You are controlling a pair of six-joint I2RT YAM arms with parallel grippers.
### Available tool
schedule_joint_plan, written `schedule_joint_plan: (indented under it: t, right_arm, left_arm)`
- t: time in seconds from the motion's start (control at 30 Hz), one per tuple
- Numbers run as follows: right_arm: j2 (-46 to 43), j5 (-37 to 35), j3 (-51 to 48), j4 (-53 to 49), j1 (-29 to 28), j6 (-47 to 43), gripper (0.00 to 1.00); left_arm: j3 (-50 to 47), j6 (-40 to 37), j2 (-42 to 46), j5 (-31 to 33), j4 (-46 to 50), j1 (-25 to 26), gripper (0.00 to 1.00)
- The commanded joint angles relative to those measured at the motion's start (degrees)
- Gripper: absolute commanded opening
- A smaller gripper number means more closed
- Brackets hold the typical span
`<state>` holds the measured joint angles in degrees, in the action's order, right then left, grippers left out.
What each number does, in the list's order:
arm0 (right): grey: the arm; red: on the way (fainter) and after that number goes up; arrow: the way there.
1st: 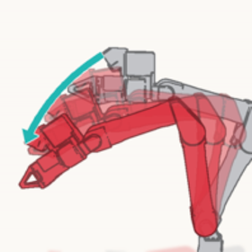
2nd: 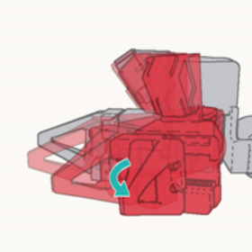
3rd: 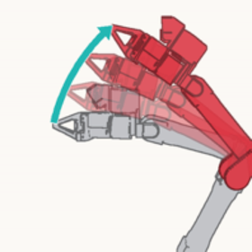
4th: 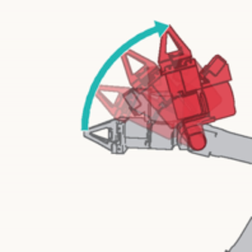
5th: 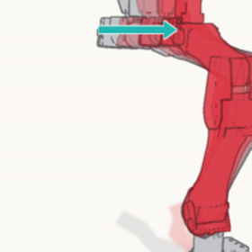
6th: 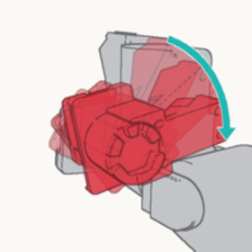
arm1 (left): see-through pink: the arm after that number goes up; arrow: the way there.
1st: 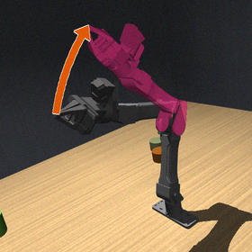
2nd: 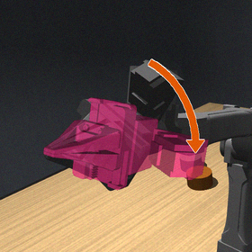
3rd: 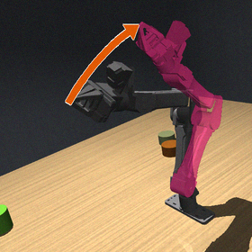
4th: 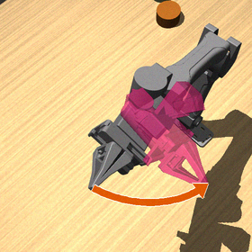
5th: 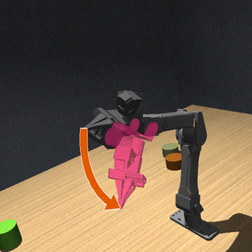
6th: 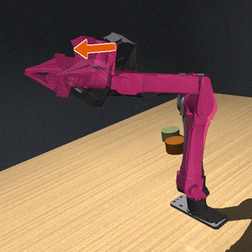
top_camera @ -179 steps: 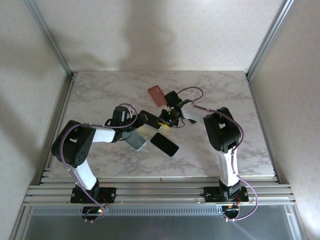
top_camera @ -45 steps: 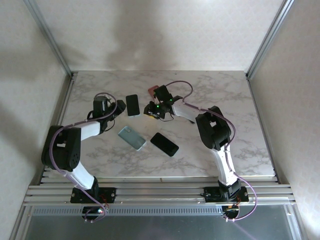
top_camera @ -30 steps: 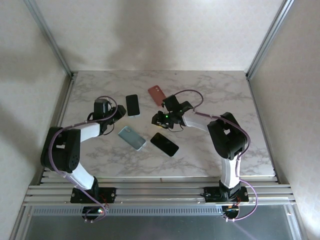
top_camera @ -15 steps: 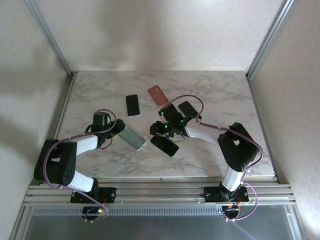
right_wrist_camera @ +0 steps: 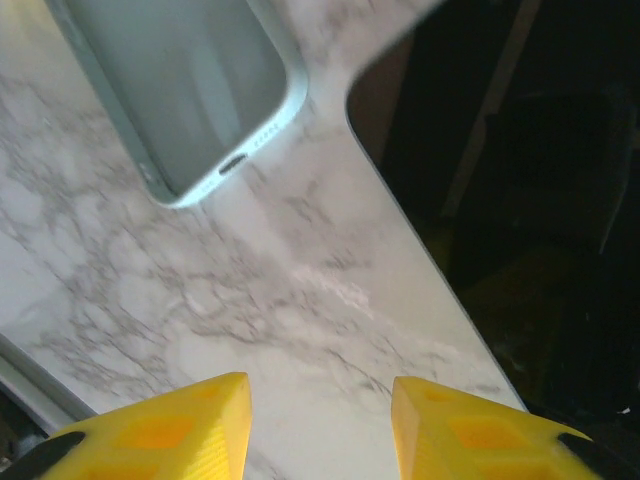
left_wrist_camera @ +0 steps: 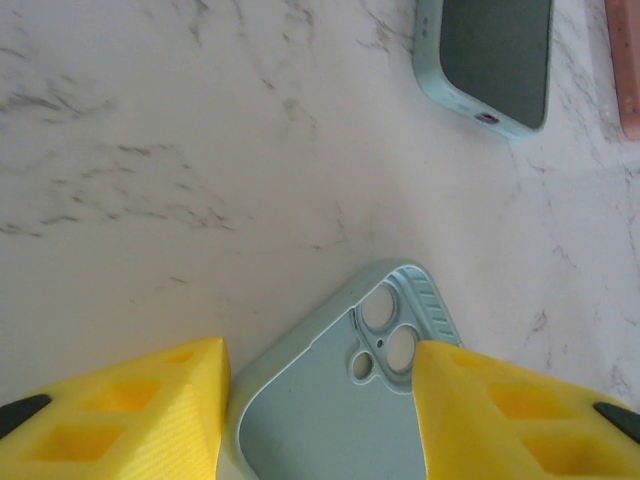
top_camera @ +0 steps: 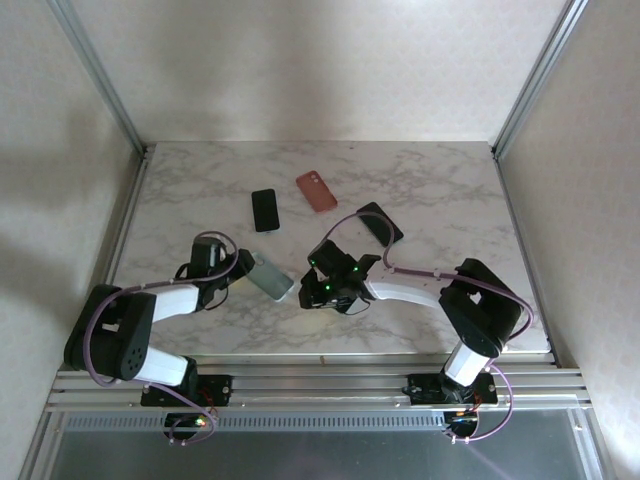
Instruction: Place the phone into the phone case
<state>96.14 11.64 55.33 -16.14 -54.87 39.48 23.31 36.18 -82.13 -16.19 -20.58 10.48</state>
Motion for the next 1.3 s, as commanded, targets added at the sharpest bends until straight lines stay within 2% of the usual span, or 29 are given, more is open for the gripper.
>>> schedule_joint_plan:
  t: [0.0, 0.3, 0.53, 0.77, 0.93, 1.27]
  right_arm:
    - [-1.49, -1.2, -1.43, -0.5, -1.53, 0.74, 0.42]
    - [-0.06, -2.94, -2.16, 0.32, -1.56, 2.27, 0.43]
    - [-1.3, -7.93, 0.96, -5.95, -1.6, -1.12, 0.47]
    - [-2.57, -20.66, 6.54, -15.36, -1.61, -11.97, 0.71]
    - [0.8, -23.69, 7.98, -13.69, -1.52, -21.86, 0.88]
    - [8.73, -21.24, 11.11, -11.06, -0.08, -28.89, 0.95]
  left_arm:
    - [-1.39, 2.13, -0.29, -0.45, 1.15, 2.98, 0.5]
    - [-1.52, 3.41, 1.37, -0.11, 1.16, 6.42, 0.5]
    - [-2.81, 4.33, 3.09, -0.24, 1.15, 7.76, 0.5]
    - [-3.77, 4.42, 4.62, 0.28, 1.59, 7.8, 0.5]
    - [-3.66, 4.6, 6.32, 0.87, 2.38, 7.8, 0.5]
    - [-2.76, 4.51, 10.04, 1.32, 5.05, 7.63, 0.5]
